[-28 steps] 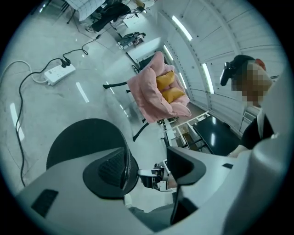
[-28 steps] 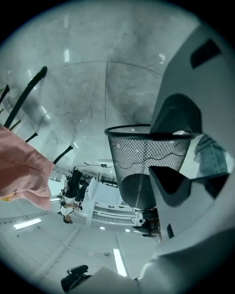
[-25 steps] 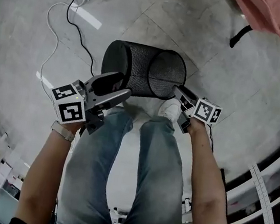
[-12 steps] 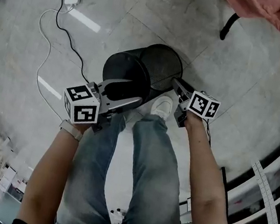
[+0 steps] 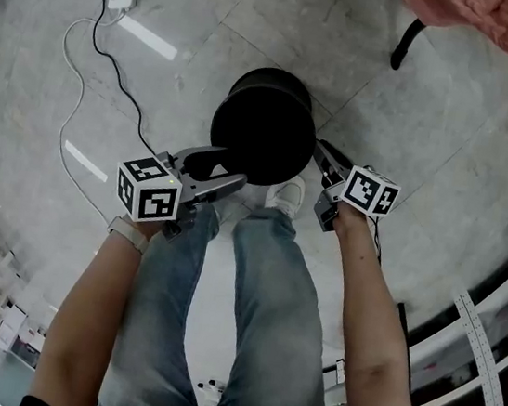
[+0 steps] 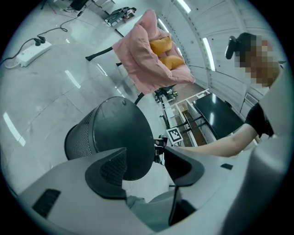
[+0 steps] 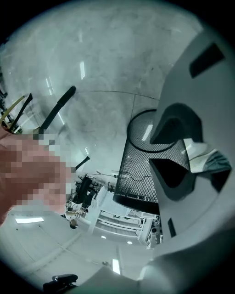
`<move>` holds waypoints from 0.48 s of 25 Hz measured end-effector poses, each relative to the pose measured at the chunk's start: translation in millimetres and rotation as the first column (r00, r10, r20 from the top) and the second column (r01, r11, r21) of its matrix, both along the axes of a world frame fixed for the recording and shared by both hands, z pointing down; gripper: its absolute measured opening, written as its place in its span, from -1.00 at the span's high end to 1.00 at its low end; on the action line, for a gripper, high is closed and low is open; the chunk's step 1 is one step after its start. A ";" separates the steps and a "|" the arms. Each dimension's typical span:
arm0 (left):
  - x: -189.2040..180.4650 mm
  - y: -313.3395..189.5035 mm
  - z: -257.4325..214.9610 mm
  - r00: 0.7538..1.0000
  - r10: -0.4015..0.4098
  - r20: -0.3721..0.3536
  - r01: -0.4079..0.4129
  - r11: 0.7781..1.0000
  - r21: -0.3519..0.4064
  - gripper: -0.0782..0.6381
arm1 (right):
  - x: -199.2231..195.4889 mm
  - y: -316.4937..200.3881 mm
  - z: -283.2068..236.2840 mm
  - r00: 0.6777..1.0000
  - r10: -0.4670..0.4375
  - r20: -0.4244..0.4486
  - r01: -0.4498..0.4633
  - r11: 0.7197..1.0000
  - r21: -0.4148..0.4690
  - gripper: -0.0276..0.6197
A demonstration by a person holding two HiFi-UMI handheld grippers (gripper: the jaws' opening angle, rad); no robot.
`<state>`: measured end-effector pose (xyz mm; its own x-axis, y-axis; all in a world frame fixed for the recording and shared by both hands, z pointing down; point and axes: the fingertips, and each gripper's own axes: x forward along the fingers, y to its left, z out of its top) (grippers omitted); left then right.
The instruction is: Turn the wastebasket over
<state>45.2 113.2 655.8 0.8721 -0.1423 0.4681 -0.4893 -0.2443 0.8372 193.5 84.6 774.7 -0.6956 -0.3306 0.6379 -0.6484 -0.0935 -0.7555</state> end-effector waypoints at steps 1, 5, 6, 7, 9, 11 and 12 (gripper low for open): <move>-0.3 0.2 -0.5 1.000 -0.003 -0.003 0.003 1.000 0.001 0.07 | -0.3 0.7 -0.9 1.000 0.007 0.000 -0.007 1.000 -0.004 0.60; -1.4 0.3 -7.4 1.000 -0.004 -0.005 0.004 1.000 0.013 0.07 | 1.1 -0.7 -11.3 0.999 0.043 -0.005 -0.043 0.999 0.008 0.60; -2.0 -0.1 -11.3 1.000 -0.004 -0.009 0.004 1.000 0.016 0.07 | 0.9 -1.0 -16.0 0.999 0.044 -0.013 -0.044 0.999 0.017 0.61; -2.7 -1.2 -16.3 1.000 -0.005 -0.016 0.005 1.000 0.020 0.07 | 0.5 -1.8 -21.8 0.999 0.045 -0.022 -0.044 0.999 0.028 0.65; -4.8 -5.2 -28.1 0.999 -0.014 -0.028 0.015 0.999 0.028 0.07 | -0.4 -6.1 -37.0 0.998 0.053 -0.041 -0.050 0.997 0.060 0.73; -8.5 -6.0 -41.4 0.999 -0.022 -0.026 0.023 0.999 0.036 0.07 | -2.4 -7.8 -57.3 0.996 0.063 -0.067 -0.056 0.994 0.095 0.79; -10.7 -4.2 -49.0 1.000 -0.023 -0.021 0.024 0.999 0.039 0.07 | -4.6 -6.1 -69.4 0.995 0.065 -0.079 -0.057 0.992 0.110 0.83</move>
